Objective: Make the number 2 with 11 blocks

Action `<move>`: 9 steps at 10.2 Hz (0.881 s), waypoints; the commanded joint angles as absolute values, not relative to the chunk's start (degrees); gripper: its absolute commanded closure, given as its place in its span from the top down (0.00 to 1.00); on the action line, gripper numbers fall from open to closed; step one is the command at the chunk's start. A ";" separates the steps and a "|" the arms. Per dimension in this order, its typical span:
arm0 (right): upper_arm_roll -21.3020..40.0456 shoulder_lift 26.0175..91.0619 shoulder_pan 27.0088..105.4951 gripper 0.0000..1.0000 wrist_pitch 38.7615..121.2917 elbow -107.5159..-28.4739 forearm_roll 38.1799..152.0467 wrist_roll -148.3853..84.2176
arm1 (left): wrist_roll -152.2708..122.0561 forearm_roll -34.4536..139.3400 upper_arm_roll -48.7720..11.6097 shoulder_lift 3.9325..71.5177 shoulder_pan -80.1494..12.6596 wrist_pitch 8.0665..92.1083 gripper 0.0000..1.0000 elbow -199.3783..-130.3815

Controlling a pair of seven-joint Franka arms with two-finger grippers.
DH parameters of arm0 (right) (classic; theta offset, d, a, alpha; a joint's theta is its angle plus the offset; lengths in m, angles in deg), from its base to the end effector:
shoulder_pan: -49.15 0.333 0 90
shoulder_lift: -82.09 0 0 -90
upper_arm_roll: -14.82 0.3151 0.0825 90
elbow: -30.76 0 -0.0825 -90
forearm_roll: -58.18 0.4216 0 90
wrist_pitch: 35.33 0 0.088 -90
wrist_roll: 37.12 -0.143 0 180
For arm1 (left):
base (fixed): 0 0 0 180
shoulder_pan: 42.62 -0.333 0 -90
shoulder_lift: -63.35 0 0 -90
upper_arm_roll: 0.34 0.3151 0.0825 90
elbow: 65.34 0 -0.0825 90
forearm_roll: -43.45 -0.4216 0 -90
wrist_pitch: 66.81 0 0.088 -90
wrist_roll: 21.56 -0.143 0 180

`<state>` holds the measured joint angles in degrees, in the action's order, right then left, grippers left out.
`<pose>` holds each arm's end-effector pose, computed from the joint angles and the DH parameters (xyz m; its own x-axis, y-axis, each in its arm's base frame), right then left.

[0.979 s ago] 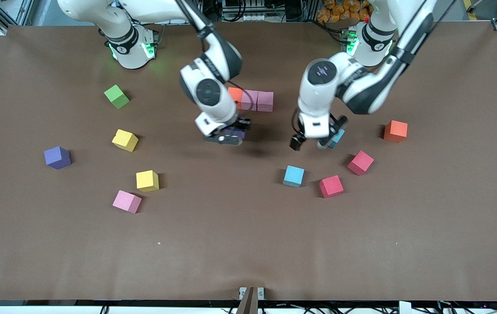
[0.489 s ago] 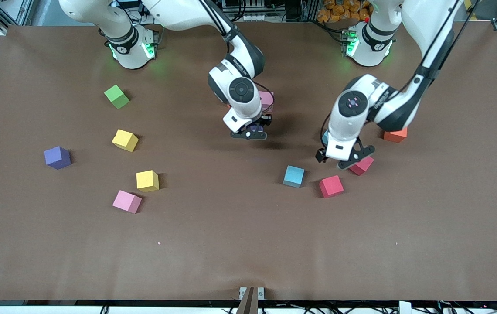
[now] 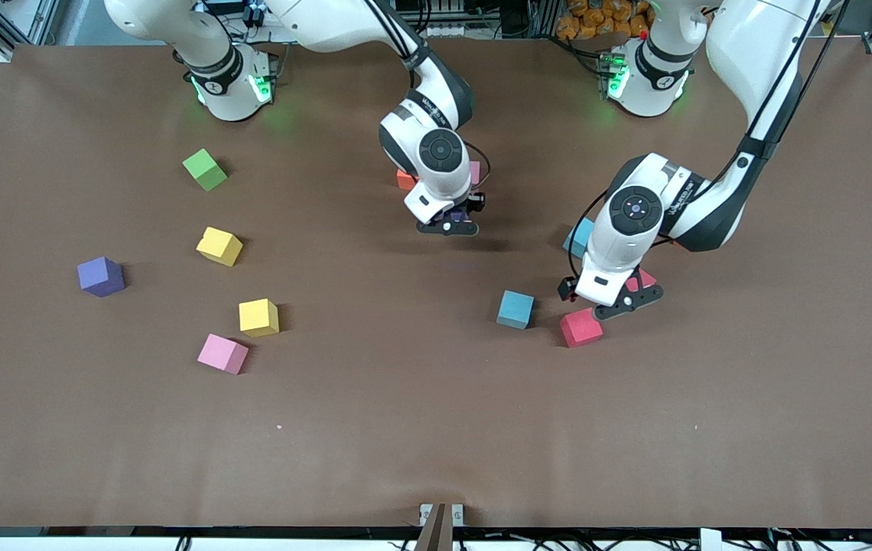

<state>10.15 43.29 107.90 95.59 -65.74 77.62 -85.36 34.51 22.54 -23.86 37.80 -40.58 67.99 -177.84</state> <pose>0.3926 0.5749 0.1385 0.9743 -0.1061 -0.1986 -0.1196 -0.9912 -0.0569 0.5833 -0.2635 0.1978 0.9516 0.3009 0.0620 0.3043 -0.9509 -0.0560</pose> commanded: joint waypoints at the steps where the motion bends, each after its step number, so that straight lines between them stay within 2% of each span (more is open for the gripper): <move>1: 9.64 41.14 108.57 0.33 94.84 -62.49 78.66 -88.44 | 32.32 23.76 -23.02 30.86 -38.24 67.05 1.00 -169.35; 4: 9.64 40.43 110.32 0.33 94.57 -62.22 78.40 -88.53 | 29.79 23.32 -20.83 27.32 -37.96 67.05 1.00 -165.37; 9: 9.55 40.43 111.64 0.33 94.57 -62.49 77.87 -90.29 | 26.08 23.68 -19.50 26.27 -37.87 66.96 1.00 -165.19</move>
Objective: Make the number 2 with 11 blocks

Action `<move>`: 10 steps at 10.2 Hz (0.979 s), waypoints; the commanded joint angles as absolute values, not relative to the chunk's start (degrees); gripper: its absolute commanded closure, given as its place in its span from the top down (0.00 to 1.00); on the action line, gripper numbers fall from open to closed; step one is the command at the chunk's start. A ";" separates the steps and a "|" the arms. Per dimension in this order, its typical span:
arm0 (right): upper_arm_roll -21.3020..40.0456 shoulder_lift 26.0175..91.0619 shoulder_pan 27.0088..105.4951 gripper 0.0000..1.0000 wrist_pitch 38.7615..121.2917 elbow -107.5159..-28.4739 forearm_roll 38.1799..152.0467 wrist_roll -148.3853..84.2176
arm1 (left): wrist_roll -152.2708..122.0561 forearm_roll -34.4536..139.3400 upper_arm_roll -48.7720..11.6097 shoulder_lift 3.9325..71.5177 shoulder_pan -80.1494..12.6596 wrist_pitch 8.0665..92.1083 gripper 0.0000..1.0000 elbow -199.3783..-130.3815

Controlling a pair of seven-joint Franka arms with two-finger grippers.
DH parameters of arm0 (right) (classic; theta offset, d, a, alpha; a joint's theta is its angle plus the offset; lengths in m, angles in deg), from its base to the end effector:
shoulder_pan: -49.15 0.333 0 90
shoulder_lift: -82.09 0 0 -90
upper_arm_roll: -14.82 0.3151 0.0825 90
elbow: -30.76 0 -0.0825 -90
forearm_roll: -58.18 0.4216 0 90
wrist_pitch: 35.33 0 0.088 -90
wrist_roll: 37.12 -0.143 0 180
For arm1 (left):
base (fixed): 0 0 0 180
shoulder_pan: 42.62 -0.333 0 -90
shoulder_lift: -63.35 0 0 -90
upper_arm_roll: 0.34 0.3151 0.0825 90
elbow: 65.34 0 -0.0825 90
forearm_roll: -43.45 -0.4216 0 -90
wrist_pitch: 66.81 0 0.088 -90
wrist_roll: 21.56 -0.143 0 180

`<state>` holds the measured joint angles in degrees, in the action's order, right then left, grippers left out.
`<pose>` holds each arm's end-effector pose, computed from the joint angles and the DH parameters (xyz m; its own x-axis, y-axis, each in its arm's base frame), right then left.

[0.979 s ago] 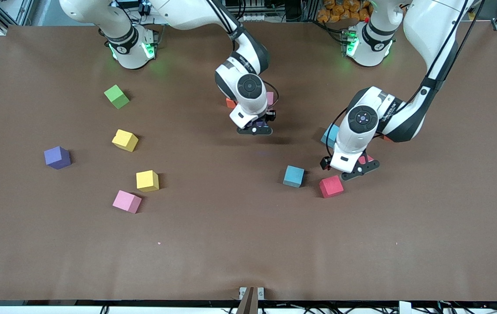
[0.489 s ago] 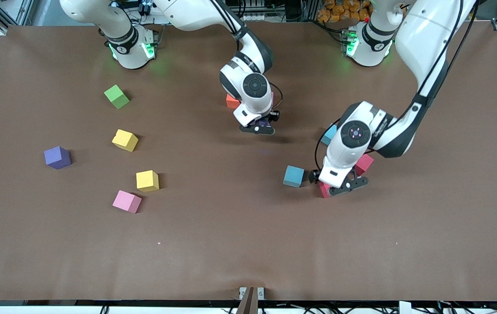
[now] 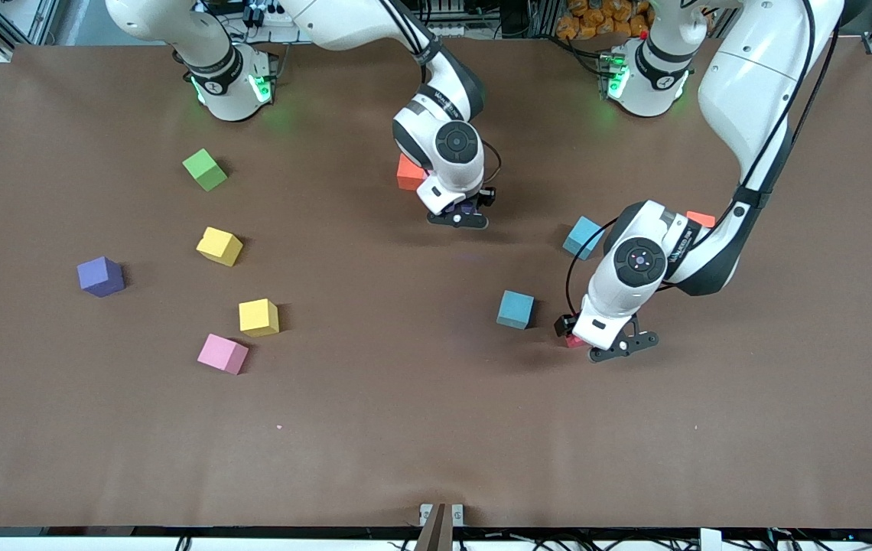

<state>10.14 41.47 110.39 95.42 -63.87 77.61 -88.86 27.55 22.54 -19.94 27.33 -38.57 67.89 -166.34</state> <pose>0.3701 0.5966 0.1303 0.9718 -0.1227 -0.2012 -0.1337 -0.9901 -0.0423 0.6401 -0.2556 0.1624 0.9683 0.2447 0.0500 0.2465 -0.9685 -0.0360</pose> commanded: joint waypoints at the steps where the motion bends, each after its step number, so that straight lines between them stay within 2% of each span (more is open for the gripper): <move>1: 9.55 40.52 111.64 0.33 94.57 -62.66 77.17 -90.20 | 25.99 23.41 -19.50 25.47 -37.79 66.96 1.00 -165.19; 3: 9.55 40.61 111.56 0.33 93.18 -62.66 74.80 -90.11 | 25.21 22.63 -19.33 24.59 -37.79 67.05 1.00 -165.19; 4: 9.55 40.78 111.47 0.33 92.99 -62.66 74.79 -90.03 | 23.37 22.71 -19.33 24.59 -37.87 67.05 0.75 -165.19; 5: 9.55 40.78 111.38 0.33 92.99 -62.66 74.79 -90.03 | 20.92 22.97 -19.33 24.67 -37.87 67.05 0.35 -165.19; 6: 9.46 40.78 111.38 0.33 92.99 -62.66 74.70 -90.11 | 20.46 22.97 -19.24 24.76 -37.87 67.05 0.18 -165.19; 7: 9.46 40.78 111.38 0.51 92.99 -62.66 74.79 -90.37 | 20.80 22.80 -19.24 25.11 -37.87 67.05 0.05 -165.27; 8: 9.46 40.87 111.38 1.00 92.99 -62.58 74.79 -90.73 | 21.33 22.80 -19.41 25.46 -37.87 67.05 0.00 -165.19; 10: 9.37 41.31 111.12 1.00 92.90 -62.31 74.79 -91.26 | 21.42 23.41 -19.85 26.95 -37.79 67.05 0.00 -165.19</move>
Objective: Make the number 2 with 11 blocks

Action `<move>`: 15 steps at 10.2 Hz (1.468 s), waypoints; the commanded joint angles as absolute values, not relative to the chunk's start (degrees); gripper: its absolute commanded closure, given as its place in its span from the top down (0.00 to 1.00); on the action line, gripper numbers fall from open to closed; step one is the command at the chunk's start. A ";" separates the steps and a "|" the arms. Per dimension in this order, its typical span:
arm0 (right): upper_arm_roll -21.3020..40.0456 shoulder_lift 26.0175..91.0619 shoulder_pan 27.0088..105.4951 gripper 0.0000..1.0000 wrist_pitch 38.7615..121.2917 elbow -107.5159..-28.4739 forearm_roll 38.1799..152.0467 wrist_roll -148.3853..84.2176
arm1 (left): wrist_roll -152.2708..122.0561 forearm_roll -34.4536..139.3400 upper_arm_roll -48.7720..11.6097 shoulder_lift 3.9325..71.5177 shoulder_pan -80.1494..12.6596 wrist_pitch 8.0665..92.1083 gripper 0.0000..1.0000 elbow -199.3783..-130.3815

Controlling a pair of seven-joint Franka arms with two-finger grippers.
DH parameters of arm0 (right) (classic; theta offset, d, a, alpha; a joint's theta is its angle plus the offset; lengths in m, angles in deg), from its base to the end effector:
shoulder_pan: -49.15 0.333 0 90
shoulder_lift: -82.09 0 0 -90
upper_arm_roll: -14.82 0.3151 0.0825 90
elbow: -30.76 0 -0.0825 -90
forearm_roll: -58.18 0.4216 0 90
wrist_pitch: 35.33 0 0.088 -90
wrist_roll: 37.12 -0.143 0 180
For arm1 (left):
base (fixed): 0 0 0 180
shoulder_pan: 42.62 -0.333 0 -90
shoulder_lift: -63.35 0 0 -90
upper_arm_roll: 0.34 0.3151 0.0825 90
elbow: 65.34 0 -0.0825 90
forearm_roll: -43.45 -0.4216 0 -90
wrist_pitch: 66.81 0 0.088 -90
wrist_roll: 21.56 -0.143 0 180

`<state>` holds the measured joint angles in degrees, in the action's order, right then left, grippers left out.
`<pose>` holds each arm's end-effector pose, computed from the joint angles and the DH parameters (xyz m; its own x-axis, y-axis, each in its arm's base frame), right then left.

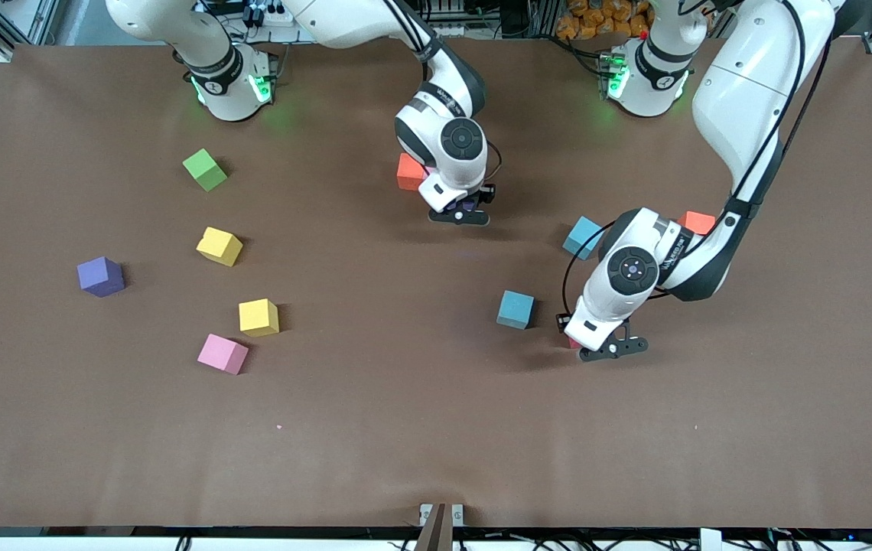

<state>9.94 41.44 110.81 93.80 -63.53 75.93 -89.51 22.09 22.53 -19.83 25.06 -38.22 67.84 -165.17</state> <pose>0.3666 0.5962 0.1302 0.9744 -0.1097 -0.1963 -0.1143 -0.9934 -0.0125 0.6398 -0.2587 0.1448 0.9882 0.1510 0.0250 0.1519 -0.9875 -0.0417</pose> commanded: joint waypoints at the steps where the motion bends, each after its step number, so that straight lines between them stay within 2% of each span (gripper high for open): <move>1: 9.37 41.75 110.86 1.00 92.90 -62.31 74.96 -91.26 | 21.77 23.59 -19.94 28.18 -37.61 66.96 0.00 -165.27; 4: 8.93 46.91 108.23 1.00 90.55 -62.66 74.88 -91.43 | 22.04 24.72 -20.21 31.69 -37.61 59.77 0.00 -165.36; 8: 8.23 52.29 94.64 1.00 83.34 -62.93 74.70 -88.36 | 24.47 30.26 -25.81 33.64 -37.79 52.20 0.00 -166.15; 10: 8.06 52.21 87.07 1.00 79.55 -63.10 74.53 -78.05 | 30.01 30.27 -30.20 33.46 -37.79 52.02 0.00 -166.94; 12: 7.97 51.16 81.87 1.00 79.80 -62.93 70.25 -67.23 | 31.44 30.27 -34.34 32.94 -37.26 52.10 0.00 -167.03; 15: 8.05 50.63 73.96 1.00 79.37 -62.66 67.50 -43.87 | 33.02 30.01 -34.80 31.10 -33.22 52.45 0.00 -167.64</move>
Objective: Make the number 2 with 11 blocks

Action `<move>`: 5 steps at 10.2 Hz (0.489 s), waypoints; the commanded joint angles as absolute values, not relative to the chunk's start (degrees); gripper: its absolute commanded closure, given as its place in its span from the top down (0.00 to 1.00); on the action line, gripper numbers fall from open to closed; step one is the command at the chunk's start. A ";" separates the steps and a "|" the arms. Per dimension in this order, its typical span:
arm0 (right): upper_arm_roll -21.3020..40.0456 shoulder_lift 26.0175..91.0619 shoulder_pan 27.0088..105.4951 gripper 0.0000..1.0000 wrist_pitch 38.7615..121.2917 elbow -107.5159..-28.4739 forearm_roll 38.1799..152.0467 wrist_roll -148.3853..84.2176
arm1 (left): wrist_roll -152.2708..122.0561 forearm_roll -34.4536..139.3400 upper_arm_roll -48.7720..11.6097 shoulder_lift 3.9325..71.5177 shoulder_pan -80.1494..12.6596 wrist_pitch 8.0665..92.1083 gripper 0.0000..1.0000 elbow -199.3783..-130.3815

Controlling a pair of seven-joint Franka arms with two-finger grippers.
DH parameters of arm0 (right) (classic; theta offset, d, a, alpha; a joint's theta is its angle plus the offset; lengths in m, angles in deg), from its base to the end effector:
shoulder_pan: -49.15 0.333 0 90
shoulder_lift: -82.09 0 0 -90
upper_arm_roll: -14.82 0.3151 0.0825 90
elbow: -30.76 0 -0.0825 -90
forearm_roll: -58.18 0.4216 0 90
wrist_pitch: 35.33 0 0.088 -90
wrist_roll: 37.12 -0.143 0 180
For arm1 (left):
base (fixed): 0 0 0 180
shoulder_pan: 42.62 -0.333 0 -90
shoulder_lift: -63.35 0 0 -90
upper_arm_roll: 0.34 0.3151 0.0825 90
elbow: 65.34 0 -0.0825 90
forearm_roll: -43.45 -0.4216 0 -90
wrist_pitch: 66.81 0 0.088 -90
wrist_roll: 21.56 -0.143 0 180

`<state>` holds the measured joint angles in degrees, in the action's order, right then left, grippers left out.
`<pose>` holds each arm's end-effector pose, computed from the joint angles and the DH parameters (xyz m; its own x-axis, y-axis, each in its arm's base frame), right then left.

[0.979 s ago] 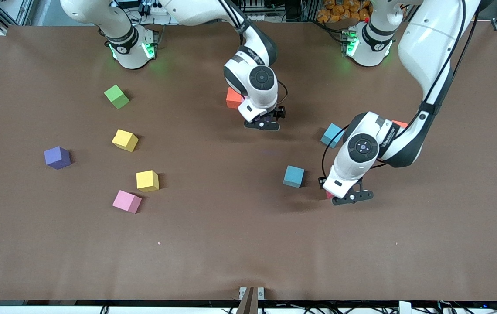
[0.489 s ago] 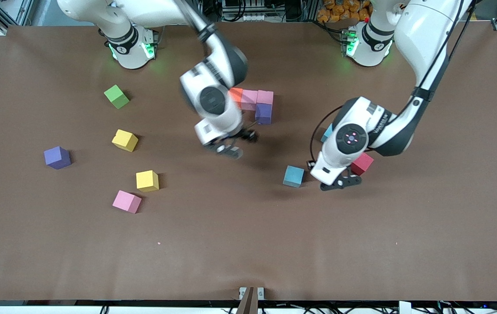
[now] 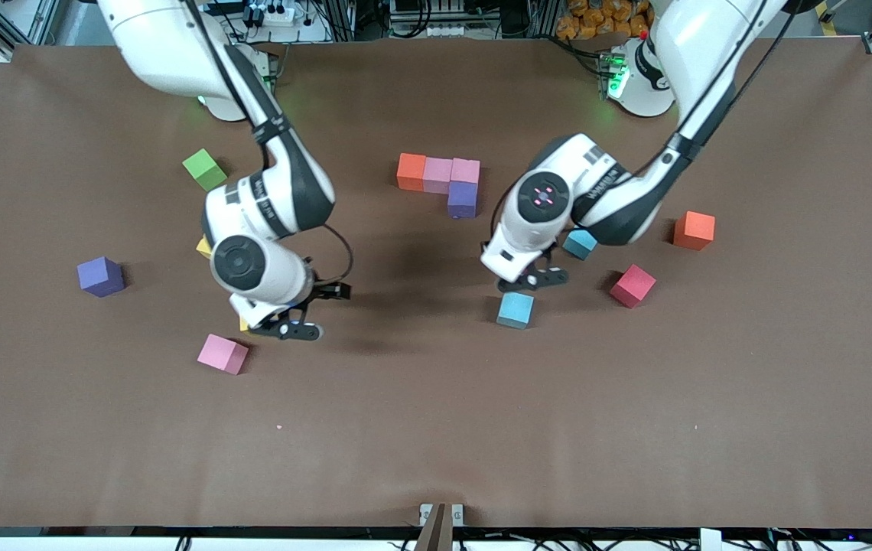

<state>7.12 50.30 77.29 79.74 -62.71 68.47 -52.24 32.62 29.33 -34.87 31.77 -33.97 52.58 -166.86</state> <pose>0.6388 0.2625 0.2281 0.9822 0.0189 -0.1867 0.0138 -0.9995 -0.0288 0.5077 -0.4278 0.2256 0.9816 0.1065 -0.1584 0.1015 -0.9940 -0.0396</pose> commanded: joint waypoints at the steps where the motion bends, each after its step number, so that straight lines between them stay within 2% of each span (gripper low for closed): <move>1: 8.05 50.37 71.85 1.00 79.63 -62.58 67.23 -38.23 | 33.02 29.48 -34.71 29.96 -32.17 53.59 0.00 -167.56; 3: 7.97 48.09 70.78 1.00 81.72 -61.88 65.84 -33.61 | 32.94 28.95 -34.71 28.03 -30.15 56.66 0.00 -167.47; 5: 8.05 47.55 68.15 1.00 83.76 -62.14 59.61 -32.03 | 32.93 26.41 -34.71 26.53 -28.74 58.60 0.00 -167.39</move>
